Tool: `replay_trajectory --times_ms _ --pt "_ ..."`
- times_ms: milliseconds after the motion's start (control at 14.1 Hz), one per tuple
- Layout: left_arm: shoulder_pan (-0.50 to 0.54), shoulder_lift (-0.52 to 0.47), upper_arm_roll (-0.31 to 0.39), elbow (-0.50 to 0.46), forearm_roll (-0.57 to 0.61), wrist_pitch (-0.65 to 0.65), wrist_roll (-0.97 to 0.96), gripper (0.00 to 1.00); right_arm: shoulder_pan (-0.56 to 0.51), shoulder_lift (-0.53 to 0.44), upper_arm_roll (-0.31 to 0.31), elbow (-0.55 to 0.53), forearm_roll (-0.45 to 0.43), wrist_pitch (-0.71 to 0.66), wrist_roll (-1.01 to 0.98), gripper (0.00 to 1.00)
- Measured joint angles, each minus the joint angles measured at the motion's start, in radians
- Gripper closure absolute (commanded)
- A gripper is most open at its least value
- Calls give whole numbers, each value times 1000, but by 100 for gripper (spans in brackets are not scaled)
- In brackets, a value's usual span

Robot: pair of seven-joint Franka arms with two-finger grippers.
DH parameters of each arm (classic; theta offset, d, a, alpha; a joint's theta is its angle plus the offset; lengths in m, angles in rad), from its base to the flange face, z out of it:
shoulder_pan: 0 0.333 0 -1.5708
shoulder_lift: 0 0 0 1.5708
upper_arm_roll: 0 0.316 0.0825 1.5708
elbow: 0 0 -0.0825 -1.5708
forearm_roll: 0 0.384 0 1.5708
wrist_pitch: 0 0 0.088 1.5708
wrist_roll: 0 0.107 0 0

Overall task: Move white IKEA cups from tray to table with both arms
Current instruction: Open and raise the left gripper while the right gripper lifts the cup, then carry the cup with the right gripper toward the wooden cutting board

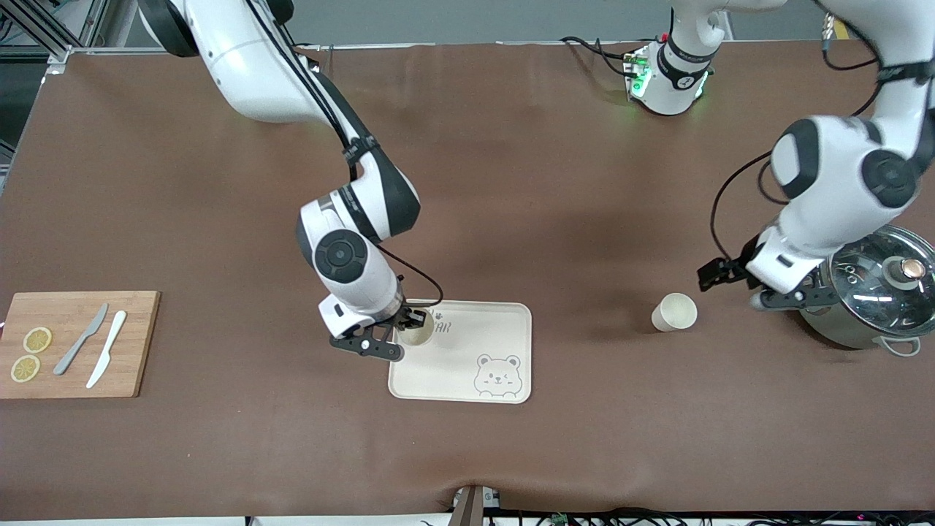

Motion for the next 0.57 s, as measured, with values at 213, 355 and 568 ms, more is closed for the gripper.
replay_trajectory --times_ms 213,355,568 --pt "1 -14 2 135 4 -177 0 0 -49 -119 -7 3 0 -137 -87 100" --pt "2 -11 3 197 14 -239 0 0 -95 -185 -9 -2 0 -210 -170 100" --pt "5 -9 4 262 17 -298 0 0 -171 -256 -12 -41 0 -248 -304 100"
